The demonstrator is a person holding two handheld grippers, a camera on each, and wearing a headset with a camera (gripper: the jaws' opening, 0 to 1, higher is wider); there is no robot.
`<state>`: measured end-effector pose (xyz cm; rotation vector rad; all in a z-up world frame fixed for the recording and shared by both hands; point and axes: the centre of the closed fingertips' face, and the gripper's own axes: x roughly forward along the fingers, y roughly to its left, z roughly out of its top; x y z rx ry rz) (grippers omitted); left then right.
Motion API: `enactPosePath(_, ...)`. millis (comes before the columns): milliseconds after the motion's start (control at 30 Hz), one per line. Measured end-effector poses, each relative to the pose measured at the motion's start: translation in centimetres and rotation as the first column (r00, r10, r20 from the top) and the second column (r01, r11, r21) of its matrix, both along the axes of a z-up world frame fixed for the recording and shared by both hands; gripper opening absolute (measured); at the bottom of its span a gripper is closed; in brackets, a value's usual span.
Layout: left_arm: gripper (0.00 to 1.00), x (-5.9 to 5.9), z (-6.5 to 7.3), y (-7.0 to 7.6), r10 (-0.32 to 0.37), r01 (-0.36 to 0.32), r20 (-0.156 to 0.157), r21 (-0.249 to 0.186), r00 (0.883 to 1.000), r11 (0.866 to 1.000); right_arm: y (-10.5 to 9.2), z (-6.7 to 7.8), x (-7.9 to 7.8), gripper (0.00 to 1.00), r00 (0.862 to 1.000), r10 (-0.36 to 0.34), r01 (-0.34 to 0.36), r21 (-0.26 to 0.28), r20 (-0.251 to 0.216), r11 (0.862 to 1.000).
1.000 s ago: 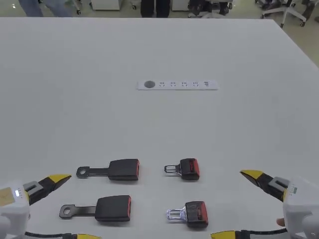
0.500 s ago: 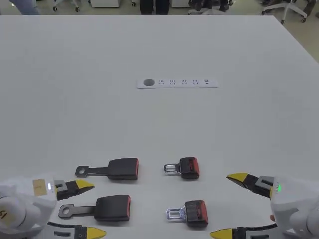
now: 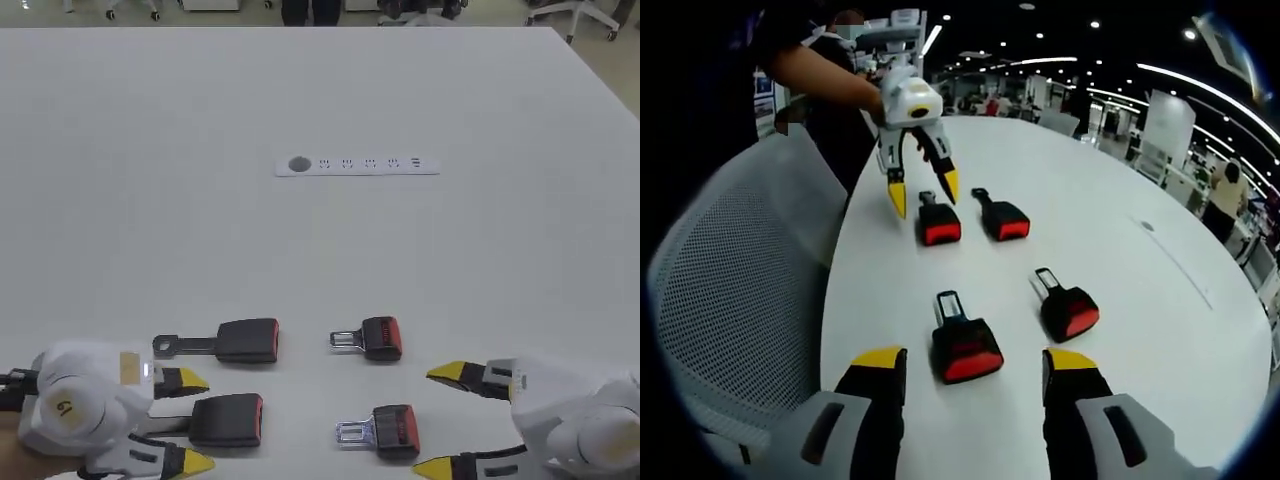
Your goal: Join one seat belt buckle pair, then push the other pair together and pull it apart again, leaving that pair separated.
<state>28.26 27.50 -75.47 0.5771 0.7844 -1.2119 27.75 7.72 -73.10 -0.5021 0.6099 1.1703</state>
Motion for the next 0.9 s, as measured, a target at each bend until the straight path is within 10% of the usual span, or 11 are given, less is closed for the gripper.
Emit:
enactPosePath(467, 0.32, 0.7, -1.6, 0.9, -0.136, 0.137, -0.011, 0.097, 0.991, 0.986, 0.9, -2.7, 0.0, 0.39, 0.993, 0.121, -0.122, -0.084, -0.014, 0.989)
enactPosePath(900, 0.32, 0.6, -2.1, 0.8, -0.151, 0.154, -0.036, 0.087, 0.988, 0.984, 1.0, -3.5, -0.1, 0.32, 0.989, 0.146, -0.146, -0.122, -0.007, 0.982)
